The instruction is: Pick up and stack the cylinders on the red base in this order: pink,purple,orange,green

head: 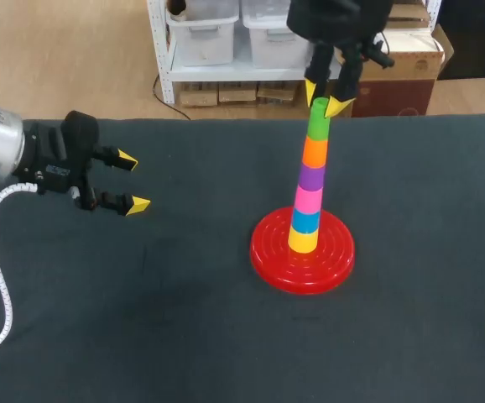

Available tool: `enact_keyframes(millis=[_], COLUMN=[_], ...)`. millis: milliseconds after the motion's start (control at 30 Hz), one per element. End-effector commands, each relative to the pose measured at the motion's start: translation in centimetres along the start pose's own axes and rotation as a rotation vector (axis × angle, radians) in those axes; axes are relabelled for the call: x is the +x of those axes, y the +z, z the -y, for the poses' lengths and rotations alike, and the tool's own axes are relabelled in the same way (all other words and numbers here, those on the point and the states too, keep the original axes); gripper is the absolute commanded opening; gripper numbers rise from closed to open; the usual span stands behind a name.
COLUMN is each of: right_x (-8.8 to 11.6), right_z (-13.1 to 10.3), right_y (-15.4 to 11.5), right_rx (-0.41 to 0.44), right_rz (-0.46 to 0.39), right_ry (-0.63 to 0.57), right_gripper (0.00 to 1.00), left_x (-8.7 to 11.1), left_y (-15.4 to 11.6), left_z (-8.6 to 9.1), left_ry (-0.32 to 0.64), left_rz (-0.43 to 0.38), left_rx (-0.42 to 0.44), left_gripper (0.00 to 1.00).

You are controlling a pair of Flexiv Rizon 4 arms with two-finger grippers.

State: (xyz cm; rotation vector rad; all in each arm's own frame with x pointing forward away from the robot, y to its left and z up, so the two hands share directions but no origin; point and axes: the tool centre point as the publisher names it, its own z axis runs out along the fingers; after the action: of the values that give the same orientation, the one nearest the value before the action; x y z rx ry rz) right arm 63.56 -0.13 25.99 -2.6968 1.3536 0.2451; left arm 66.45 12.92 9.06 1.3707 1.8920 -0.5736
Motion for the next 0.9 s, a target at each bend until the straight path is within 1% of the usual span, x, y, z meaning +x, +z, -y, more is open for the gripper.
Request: enact_keyframes(millis=[33,300,433,467,500,533,633,767,900], right_x=[0.3,0.5,0.3,0.3,0.3,0.3,0.3,0.8,2.3], right_z=[-0.2,0.3,0.2,0.1,0.0,-0.1,-0.5,-1.3,-2.4], right_y=[1.1,2.2,2.0,1.8,1.6,1.3,0.1,-1.4,-3.0], right_rx=[-0.012,-0.036,-0.031,-0.029,-0.020,-0.016,0.011,0.044,0.091], right_rz=[-0.005,0.013,0.023,0.026,0.035,0.037,0.070,0.140,0.239], right_ry=[0.003,0.032,0.027,0.022,0.024,0.019,0.030,0.072,0.174], right_gripper=[0.00,0.00,0.00,0.16,0.67,1.00,1.00,1.00,1.00], left_x=[-0.1,-0.1,-0.1,-0.1,-0.1,-0.1,-0.1,-0.1,-0.1], left_y=[0.1,0.1,0.1,0.1,0.1,0.1,0.1,0.1,0.1], left_z=[-0.2,-0.2,-0.2,-0.2,-0.2,-0.2,-0.2,-0.2,-0.2], left_ry=[-0.001,-0.001,-0.001,-0.001,-0.001,-0.001,-0.001,-0.001,-0.001], left_rz=[-0.006,-0.006,-0.006,-0.006,-0.006,-0.006,-0.006,-0.006,-0.006], left_rx=[0.004,0.004,0.004,0.004,0.004,0.004,0.004,0.004,0.004], left_gripper=[1.00,1.00,1.00,1.00,1.00,1.00,1.00,1.00,1.00])
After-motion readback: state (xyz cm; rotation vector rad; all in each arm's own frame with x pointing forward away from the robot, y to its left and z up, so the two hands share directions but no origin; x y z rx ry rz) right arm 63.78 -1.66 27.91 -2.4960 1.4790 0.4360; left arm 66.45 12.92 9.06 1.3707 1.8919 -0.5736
